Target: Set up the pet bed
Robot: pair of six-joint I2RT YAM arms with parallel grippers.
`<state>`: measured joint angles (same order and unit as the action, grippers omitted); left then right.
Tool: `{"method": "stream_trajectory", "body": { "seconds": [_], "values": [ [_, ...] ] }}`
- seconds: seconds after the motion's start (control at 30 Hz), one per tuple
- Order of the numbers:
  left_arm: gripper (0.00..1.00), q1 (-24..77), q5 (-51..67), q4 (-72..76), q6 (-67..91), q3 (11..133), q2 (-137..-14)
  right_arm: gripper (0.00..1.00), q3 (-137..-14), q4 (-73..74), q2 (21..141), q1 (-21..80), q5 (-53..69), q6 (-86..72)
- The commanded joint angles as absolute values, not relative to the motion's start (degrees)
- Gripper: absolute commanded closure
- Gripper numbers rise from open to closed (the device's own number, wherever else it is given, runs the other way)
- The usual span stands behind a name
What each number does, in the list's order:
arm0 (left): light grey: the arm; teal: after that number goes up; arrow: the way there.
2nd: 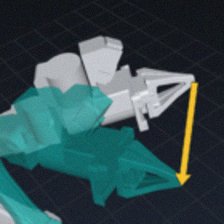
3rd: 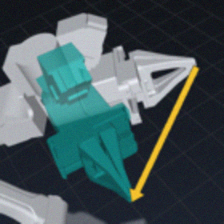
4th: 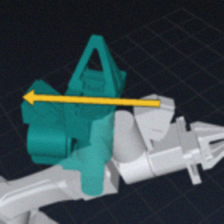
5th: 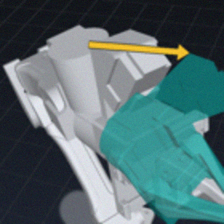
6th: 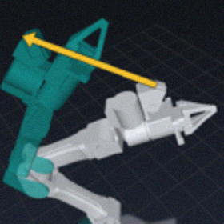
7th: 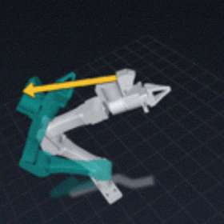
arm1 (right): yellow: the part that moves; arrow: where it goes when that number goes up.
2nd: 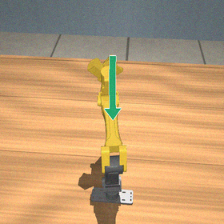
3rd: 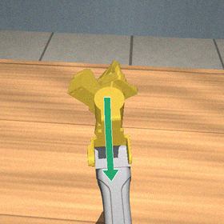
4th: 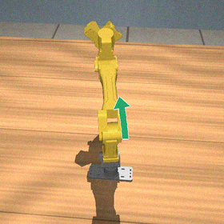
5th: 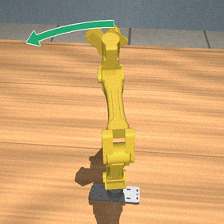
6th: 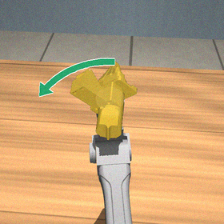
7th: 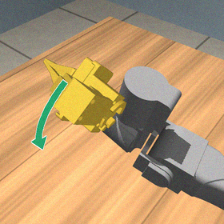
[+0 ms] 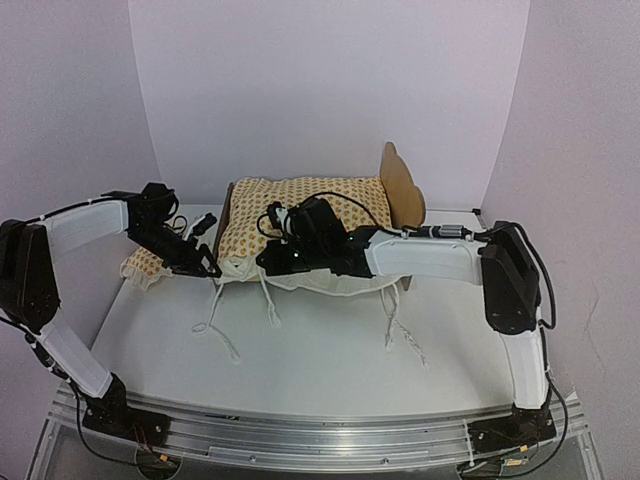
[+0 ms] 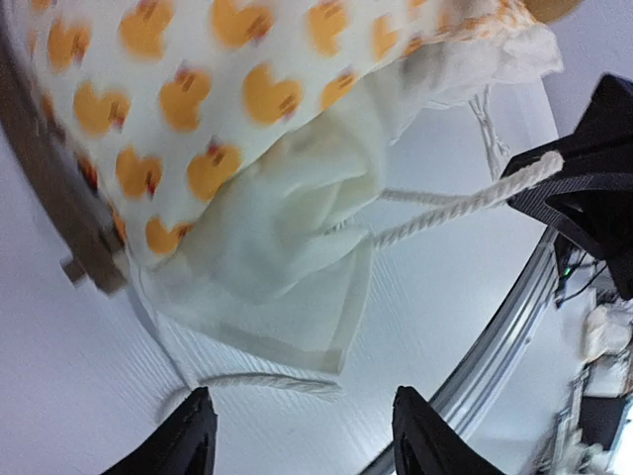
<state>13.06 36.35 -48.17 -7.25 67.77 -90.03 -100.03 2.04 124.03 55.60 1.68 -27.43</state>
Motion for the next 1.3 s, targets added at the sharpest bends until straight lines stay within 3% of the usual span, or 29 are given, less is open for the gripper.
{"method": "stream_trajectory", "body": {
  "seconds": [0.0,0.1,0.27,0.63,1.07,1.27],
  "values": [
    [0.31,13.0,38.0,-50.9,-22.7,78.6,-89.8,1.00,-109.8,1.6,124.2,56.4,7.8,-26.7],
    [0.20,13.1,33.5,-45.9,-29.7,80.0,-90.5,1.00,-111.8,1.6,124.7,56.6,6.4,-26.3],
    [0.19,15.7,27.7,-41.2,-41.7,80.2,-92.8,1.00,-112.1,1.6,124.4,56.6,5.0,-26.1],
    [0.18,10.4,37.3,-45.9,-37.8,89.3,-95.1,1.00,-112.4,1.5,123.3,56.5,0.3,-25.7],
    [0.01,10.5,51.1,-51.9,-62.0,91.1,-96.6,1.00,-125.1,1.5,132.0,56.6,2.6,-25.4],
    [0.01,12.4,42.5,-42.5,-67.6,84.8,-97.3,1.00,-125.1,1.5,132.3,56.6,2.1,-25.4]
  ]
}}
